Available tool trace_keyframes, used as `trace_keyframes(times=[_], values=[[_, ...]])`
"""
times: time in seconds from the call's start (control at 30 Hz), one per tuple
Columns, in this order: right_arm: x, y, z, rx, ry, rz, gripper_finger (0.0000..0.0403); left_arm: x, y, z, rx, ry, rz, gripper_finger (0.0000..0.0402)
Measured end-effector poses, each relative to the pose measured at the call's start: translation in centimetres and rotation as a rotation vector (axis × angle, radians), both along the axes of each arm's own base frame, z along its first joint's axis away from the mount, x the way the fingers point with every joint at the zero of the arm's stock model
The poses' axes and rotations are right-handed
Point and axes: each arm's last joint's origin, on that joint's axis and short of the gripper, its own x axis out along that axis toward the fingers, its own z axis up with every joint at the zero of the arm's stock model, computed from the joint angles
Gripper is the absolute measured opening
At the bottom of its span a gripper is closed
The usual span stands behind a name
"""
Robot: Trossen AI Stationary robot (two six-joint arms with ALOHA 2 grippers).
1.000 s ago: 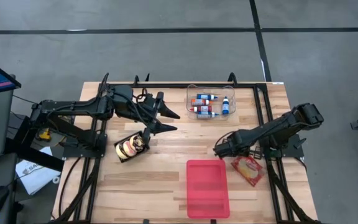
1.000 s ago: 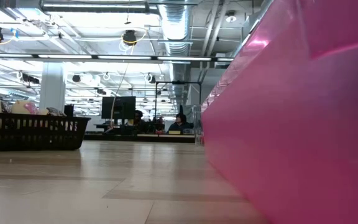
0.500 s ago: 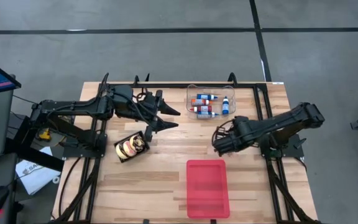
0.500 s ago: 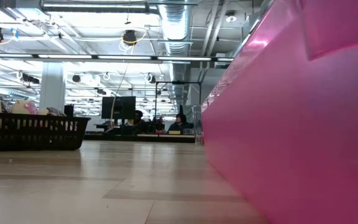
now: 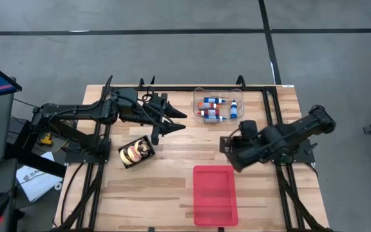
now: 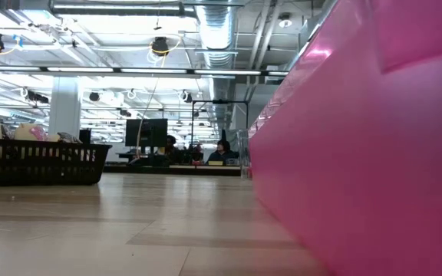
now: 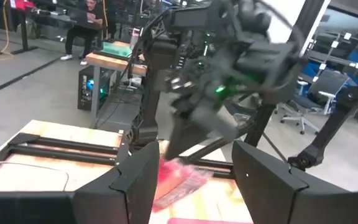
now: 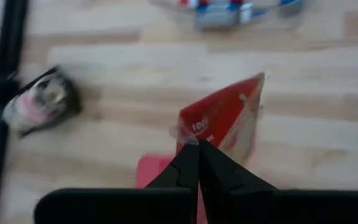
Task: Pick & Place Food Item
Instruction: Put the red popcorn bag into the pink bin, then adjust the pink bin
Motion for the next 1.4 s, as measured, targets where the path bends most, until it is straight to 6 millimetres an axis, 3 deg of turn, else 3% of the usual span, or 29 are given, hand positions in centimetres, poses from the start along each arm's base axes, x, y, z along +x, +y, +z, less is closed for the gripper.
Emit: trace_keyframes(times=[0.2,0.5,0.67,0.8,0.97,1.17,1.3,1.4], values=[[-0.6,3.2,0.8,0.079,-0.040,0.165,0.0000,-0.3,0.1,0.1,-0.001,0.003,0.029,0.0199],[1.6,7.6,-2.4,0.120,0.073,0.361,0.0000,-4.2,0.6,2.0,0.037,-0.007,0.220,0.0199],[2.2,7.5,-5.0,0.099,0.166,0.356,0.0000,-6.7,0.5,3.0,0.010,-0.014,0.273,0.0199],[3.2,7.8,-8.2,0.127,0.155,0.387,0.0000,-8.6,0.0,3.6,0.002,-0.027,0.268,0.0199],[2.9,7.8,-11.3,0.137,0.187,0.385,0.0001,-10.8,-0.7,3.6,0.032,0.018,0.246,0.0199],[2.9,7.6,-14.1,0.116,0.186,0.450,0.0029,-13.1,-0.9,2.0,0.106,0.167,0.218,0.0199],[3.0,7.2,-14.9,0.150,0.174,0.475,0.0064,-14.3,-0.8,-1.2,0.083,0.200,0.220,0.0199],[2.9,7.1,-14.2,0.158,0.141,0.500,0.0082,-14.9,-0.7,-4.4,0.061,0.143,0.222,0.0199]])
